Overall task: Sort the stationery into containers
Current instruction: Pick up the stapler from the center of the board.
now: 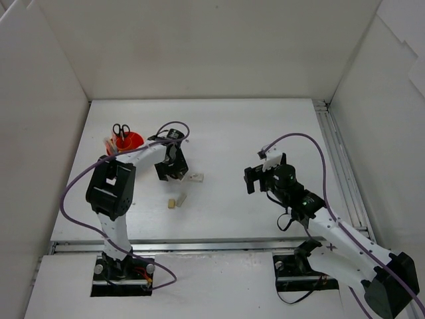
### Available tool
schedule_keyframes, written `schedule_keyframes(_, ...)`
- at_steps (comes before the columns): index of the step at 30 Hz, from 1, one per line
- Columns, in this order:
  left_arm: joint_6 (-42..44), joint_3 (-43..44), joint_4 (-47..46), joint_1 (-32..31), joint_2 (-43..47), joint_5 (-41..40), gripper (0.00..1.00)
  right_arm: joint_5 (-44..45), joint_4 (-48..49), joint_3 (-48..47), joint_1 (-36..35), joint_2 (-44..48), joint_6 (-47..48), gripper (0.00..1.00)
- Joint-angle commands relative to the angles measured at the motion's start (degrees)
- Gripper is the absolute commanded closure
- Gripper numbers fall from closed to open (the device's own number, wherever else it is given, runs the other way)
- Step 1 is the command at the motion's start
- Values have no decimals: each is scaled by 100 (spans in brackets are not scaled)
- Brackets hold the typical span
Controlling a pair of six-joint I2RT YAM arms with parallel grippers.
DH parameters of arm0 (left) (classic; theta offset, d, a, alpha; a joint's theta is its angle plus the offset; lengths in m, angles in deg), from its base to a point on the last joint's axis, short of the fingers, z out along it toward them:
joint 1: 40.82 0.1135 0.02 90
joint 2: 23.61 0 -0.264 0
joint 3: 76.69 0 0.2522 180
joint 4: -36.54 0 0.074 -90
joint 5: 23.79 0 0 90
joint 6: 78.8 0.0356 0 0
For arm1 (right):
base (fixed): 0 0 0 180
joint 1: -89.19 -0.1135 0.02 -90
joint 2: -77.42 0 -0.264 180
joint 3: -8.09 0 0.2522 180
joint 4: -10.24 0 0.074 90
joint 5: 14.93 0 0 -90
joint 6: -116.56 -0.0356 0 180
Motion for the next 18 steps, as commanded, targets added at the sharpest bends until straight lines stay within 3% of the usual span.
schedule_keyframes(1,-305,423,219,-47,36,28,40,181,261,-81,56,-43,-24,2)
schedule_keyframes(3,-297,459,255,-47,-34,55,46,207,261,-72,65,-52,-15,2)
schedule_keyframes(7,-297,467,238,-47,-8,37,70,260,279,-55,65,-26,-6,2)
schedule_keyframes(13,-69,651,307,-47,141,-155,97,225,261,-55,56,0,20,2)
schedule_keyframes(18,809,915,203,199,677,-297,100,225,261,-28,56,88,38,2)
